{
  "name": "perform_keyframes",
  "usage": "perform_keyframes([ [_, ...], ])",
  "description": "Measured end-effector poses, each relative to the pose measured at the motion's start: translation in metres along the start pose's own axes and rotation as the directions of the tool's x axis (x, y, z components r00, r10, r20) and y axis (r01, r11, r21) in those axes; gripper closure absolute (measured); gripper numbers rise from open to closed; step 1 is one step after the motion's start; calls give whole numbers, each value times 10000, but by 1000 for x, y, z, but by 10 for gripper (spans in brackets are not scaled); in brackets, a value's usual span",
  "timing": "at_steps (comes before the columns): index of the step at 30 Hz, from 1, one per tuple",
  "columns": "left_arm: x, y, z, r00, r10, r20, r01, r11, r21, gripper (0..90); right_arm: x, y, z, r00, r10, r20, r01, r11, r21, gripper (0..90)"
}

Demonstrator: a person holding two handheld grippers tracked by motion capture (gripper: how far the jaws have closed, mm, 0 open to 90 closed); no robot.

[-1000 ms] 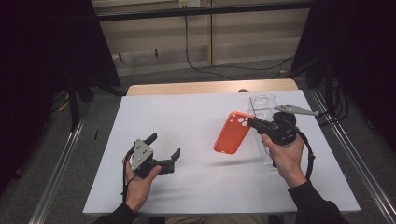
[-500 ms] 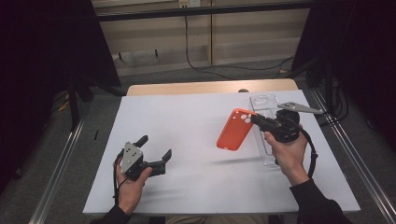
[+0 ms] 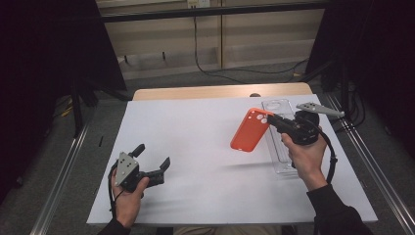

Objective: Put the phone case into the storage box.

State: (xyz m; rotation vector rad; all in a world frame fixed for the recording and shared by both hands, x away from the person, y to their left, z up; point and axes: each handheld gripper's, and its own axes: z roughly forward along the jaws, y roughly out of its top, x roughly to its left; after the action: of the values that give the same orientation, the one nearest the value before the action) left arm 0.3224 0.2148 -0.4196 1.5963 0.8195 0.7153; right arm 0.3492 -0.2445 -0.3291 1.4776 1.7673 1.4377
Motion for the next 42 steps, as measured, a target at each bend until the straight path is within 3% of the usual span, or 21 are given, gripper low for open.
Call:
perform_keyframes([
  [3,0,0,-5,9997,177,-186,-176,9998,34,28,-1,3,0,10000,-4,50,5,10000,-62,837],
  [5,-1,0,-8,10000,-4,-24,4,10000,-49,27,-3,5,-1,9999,-73,138,75,9999,-123,837],
  [7,0,0,-10,9998,140,-114,-140,9999,-11,27,-4,7,-1,9998,-98,196,101,9998,-165,837],
  [12,1,-4,-8,9996,35,-295,-33,10000,66,26,-7,13,-3,9992,-162,362,171,9995,-256,837],
  [18,-4,-6,-3,10000,47,-31,-46,9996,280,26,-13,20,-2,9987,-185,475,203,9991,-382,837],
  [22,-3,-7,-4,9999,39,-132,-34,9992,386,26,-15,23,-1,9984,-217,529,240,9988,-424,838],
  [25,-2,-6,-5,9997,-209,-132,213,9994,282,25,-18,27,-1,9983,-152,556,182,9984,-534,837],
  [27,-1,-5,-6,9996,-116,-259,120,9998,184,25,-20,29,-1,9980,-177,610,212,9982,-562,838],
  [33,-2,-7,-3,9999,-156,-68,158,9990,415,25,-28,31,4,9975,-124,689,158,9987,-491,837],
  [42,1,-5,-4,9998,-192,-96,196,9989,422,25,-37,42,6,9957,-28,921,84,9981,-605,837],
])
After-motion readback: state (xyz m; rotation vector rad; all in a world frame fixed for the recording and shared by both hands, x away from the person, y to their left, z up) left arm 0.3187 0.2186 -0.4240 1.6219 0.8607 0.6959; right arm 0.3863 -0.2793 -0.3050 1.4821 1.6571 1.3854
